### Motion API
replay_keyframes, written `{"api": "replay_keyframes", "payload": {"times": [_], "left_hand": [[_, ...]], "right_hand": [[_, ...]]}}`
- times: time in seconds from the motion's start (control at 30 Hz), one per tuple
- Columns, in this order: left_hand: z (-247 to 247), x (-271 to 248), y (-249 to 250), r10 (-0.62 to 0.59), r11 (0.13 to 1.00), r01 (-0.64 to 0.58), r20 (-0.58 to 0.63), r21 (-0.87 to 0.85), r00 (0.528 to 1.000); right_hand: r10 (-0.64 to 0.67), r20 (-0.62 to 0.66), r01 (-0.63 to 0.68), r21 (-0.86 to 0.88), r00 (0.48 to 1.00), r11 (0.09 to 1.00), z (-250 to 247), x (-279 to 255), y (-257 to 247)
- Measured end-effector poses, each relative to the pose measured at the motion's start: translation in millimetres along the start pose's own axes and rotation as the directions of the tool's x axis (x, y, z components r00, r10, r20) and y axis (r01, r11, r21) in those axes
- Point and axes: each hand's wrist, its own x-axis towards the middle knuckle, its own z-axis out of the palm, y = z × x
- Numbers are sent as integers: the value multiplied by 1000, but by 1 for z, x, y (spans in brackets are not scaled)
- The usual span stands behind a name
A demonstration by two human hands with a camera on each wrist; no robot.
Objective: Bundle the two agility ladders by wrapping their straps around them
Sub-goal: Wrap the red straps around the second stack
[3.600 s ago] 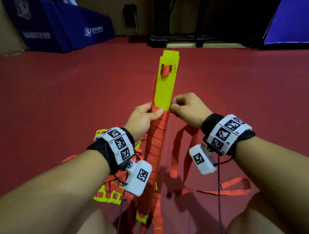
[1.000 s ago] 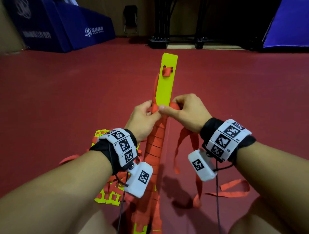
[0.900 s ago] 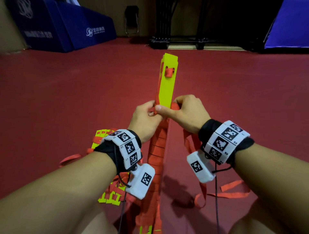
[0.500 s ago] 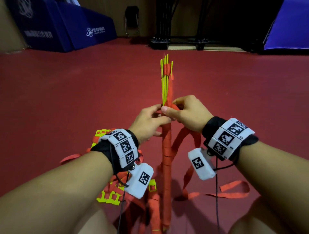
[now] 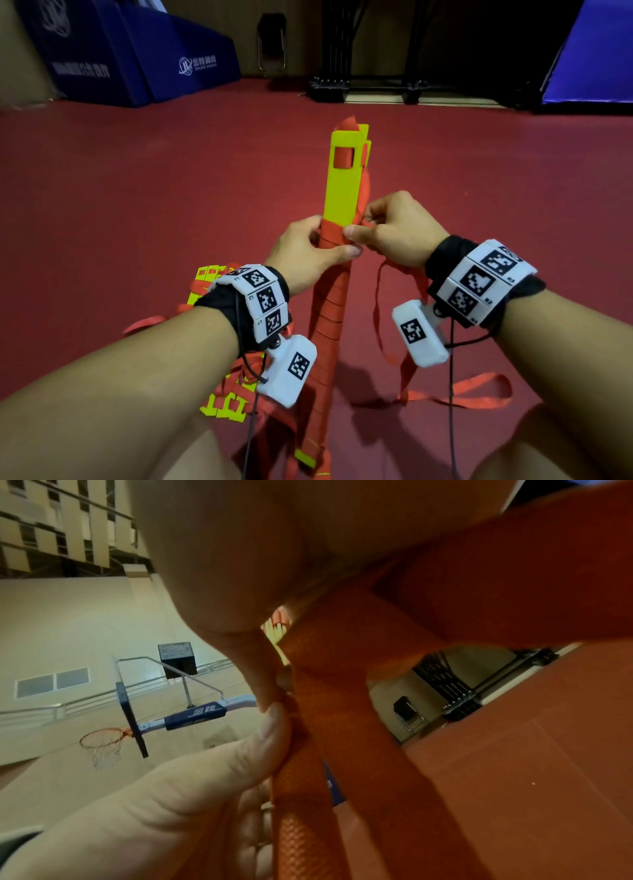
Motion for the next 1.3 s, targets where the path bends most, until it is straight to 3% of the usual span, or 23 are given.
{"api": "replay_keyframes", "payload": {"times": [0.13,0.37,0.57,0.7,0.87,0.97,1.17,1.3], "left_hand": [[1,0,0,19,998,-19,-12,-57,1000],[3,-1,5,26,953,-34,-31,-303,999],[2,-5,15,-27,916,26,5,-401,1000],[1,-7,17,-45,893,46,11,-448,999],[1,-6,16,-66,872,59,3,-486,998],[2,-5,14,-61,849,58,11,-526,998],[2,-7,18,-31,835,60,62,-547,998],[-1,-7,17,-75,838,97,63,-538,995]], "right_hand": [[10,23,-13,143,1000,990,0,0,2],[-15,6,12,365,1000,931,2,0,3],[-48,-75,62,205,996,977,0,5,14],[-41,-53,48,144,998,988,-1,5,16],[-36,54,25,193,998,981,3,1,9],[55,-7,-52,239,998,970,4,4,8],[10,26,-17,297,1000,955,3,0,8],[82,-40,-57,426,996,903,5,3,5]]}}
